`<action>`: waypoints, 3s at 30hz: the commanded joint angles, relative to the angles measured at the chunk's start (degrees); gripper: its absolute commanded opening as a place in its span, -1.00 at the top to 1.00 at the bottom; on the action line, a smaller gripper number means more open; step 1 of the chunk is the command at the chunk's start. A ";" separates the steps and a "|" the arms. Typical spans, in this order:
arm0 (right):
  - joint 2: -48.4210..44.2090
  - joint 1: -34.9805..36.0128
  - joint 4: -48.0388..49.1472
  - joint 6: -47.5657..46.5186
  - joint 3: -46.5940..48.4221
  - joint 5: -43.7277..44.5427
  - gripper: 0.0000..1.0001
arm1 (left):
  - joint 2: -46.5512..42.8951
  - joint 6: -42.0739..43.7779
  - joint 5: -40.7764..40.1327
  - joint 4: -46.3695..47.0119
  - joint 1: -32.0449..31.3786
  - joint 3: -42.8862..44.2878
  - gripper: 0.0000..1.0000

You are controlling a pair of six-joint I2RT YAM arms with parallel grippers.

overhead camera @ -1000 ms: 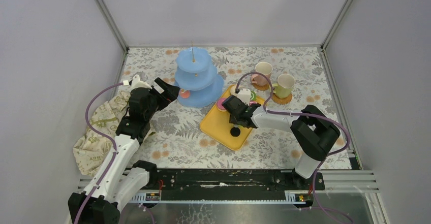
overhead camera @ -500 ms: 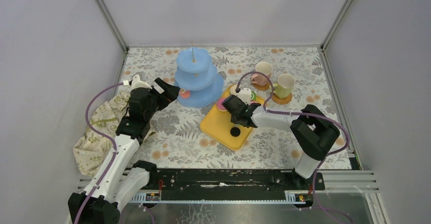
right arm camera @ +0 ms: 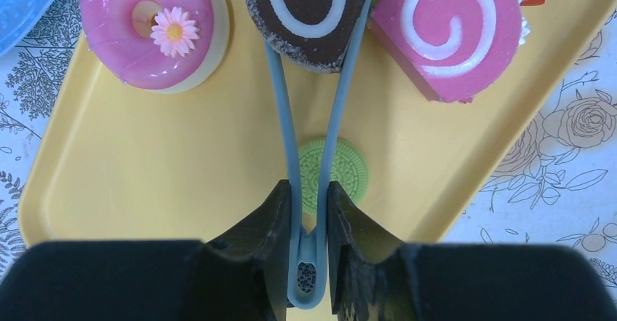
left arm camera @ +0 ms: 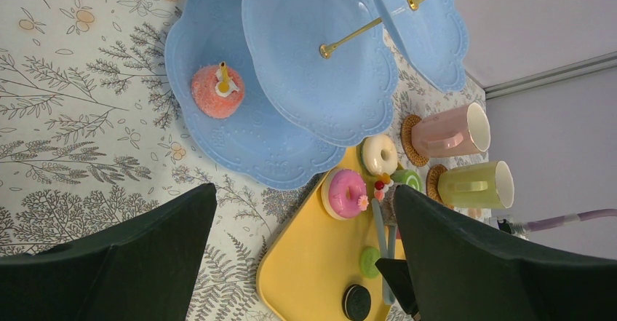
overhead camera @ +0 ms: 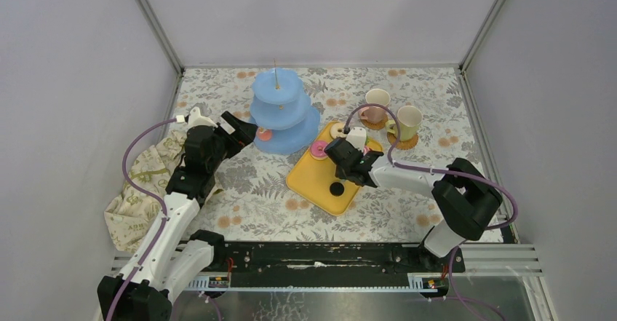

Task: Serve the afternoon tea
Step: Pick up the desert from the tray, then place the desert on the desert table.

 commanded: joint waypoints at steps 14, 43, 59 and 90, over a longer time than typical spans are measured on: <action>-5.76 4.27 -3.78 -0.88 2.41 1.79 0.68 | -0.34 0.00 0.07 3.03 -0.21 -0.36 -1.00; 1.53 8.79 -5.92 -3.94 15.82 3.17 0.67 | -0.77 0.08 -0.11 2.70 -0.19 -0.28 -1.00; 15.46 7.09 -3.35 -6.68 27.03 -1.47 0.67 | -1.04 -0.09 -0.06 2.66 -0.17 -0.43 -1.00; 26.74 3.92 -0.92 -9.95 36.44 -4.32 0.50 | -0.94 -0.71 0.20 3.07 -0.06 -0.97 -1.00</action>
